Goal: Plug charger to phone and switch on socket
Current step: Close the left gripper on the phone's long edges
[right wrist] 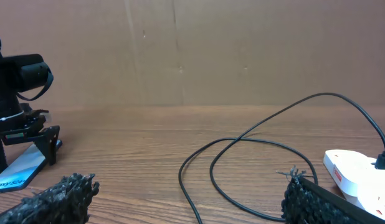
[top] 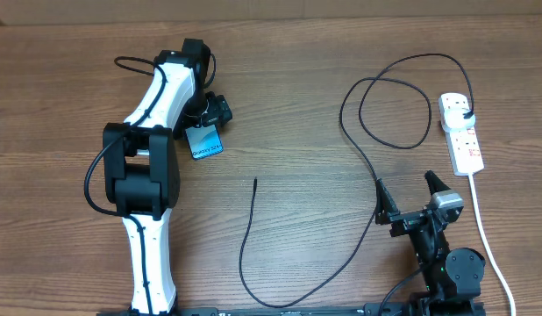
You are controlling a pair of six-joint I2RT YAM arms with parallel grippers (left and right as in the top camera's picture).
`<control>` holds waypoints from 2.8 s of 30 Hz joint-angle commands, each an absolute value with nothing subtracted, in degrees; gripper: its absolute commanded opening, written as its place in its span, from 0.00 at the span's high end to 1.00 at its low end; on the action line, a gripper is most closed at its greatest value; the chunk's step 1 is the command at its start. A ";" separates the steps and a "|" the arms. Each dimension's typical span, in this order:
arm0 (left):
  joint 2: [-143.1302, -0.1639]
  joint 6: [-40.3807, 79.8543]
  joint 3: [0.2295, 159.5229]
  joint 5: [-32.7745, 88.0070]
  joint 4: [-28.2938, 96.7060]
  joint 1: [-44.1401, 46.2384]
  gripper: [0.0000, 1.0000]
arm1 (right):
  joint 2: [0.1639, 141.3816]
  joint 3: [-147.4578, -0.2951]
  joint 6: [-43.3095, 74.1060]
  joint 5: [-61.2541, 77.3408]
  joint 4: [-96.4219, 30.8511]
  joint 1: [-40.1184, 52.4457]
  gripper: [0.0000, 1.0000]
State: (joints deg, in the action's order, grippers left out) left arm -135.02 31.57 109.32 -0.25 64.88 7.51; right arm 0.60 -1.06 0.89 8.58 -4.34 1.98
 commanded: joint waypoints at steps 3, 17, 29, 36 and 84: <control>-135.66 32.56 107.70 -0.03 65.95 6.81 0.00 | 0.16 -0.45 1.06 8.38 -4.12 2.28 0.00; -135.66 32.58 107.72 -0.16 66.74 4.40 0.00 | 0.16 -0.45 1.06 8.38 -4.12 2.28 0.00; -135.66 32.58 107.72 1.28 64.51 4.51 0.00 | 0.16 -0.45 1.06 8.38 -4.12 2.28 0.00; -135.66 32.58 107.70 1.78 64.69 4.51 0.00 | 0.16 -0.45 1.06 8.38 -4.12 2.28 0.00; -135.66 32.58 107.72 2.59 64.64 4.51 0.17 | 0.16 -0.45 1.06 8.38 -4.12 2.28 0.00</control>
State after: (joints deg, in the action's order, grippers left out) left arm -135.02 31.83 109.06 1.06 65.21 4.75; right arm 0.60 -1.06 0.86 8.60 -4.32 1.98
